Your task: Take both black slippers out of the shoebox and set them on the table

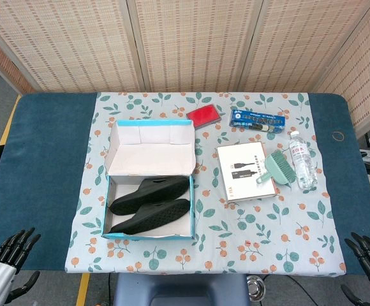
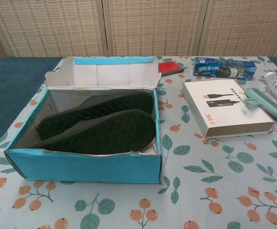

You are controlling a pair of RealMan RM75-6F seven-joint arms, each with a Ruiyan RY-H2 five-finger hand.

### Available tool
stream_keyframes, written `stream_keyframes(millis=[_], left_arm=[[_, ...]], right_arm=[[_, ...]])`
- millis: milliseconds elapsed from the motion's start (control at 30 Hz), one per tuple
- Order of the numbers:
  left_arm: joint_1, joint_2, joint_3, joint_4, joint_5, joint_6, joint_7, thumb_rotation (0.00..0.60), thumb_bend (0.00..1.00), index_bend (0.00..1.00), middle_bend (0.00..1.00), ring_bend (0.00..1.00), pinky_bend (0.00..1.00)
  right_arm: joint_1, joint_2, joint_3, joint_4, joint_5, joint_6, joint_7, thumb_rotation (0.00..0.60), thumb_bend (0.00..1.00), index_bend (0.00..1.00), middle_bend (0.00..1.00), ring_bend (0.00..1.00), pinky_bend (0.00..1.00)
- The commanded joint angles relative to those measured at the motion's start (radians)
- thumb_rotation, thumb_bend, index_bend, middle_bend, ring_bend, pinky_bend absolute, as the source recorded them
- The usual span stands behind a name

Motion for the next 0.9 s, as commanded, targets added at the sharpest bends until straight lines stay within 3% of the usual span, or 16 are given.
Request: stream_keyframes(millis=[33,267,367,500,700,900], left_arm=[[-0.004,0.001,-0.002,0.0,-0.004,-0.006,-0.007,0.6,0.35,0.0,0.0,0.0,0.14],[-0.063,0.007,0.022,-0.039,0.054,-0.044,-0.153,0.6,0.35,0.0,0.0,0.0,0.15],[-0.116,0.029,0.016,-0.135,0.074,-0.099,-0.162,0.6,0.35,0.0,0.0,0.0,0.17],[-0.21,0.077,0.02,-0.341,0.09,-0.227,-0.199,0.6,0.35,0.0,0.0,0.0,0.19],[-0.307,0.035,-0.057,-0.516,-0.027,-0.392,-0.136,0.6,0.35,0.0,0.0,0.0,0.21],[-0.384,-0.04,-0.126,-0.573,-0.196,-0.55,-0.025,0.6,0.34,0.0,0.0,0.01,0.27]], right_arm=[[0.001,-0.004,0.0,0.001,-0.006,-0.004,-0.017,0.473,0.21,0.0,0.0,0.0,0.0],[0.021,-0.02,0.014,-0.012,-0.014,-0.026,-0.055,0.473,0.21,0.0,0.0,0.0,0.0],[0.041,-0.029,0.022,-0.028,0.005,-0.073,-0.083,0.473,0.21,0.0,0.0,0.0,0.0],[0.059,-0.042,0.028,-0.044,0.034,-0.13,-0.124,0.474,0.21,0.0,0.0,0.0,0.0],[0.048,-0.053,0.032,-0.058,0.048,-0.122,-0.172,0.471,0.21,0.0,0.0,0.0,0.0],[0.031,-0.044,0.042,-0.057,0.071,-0.077,-0.141,0.465,0.21,0.0,0.0,0.0,0.0]])
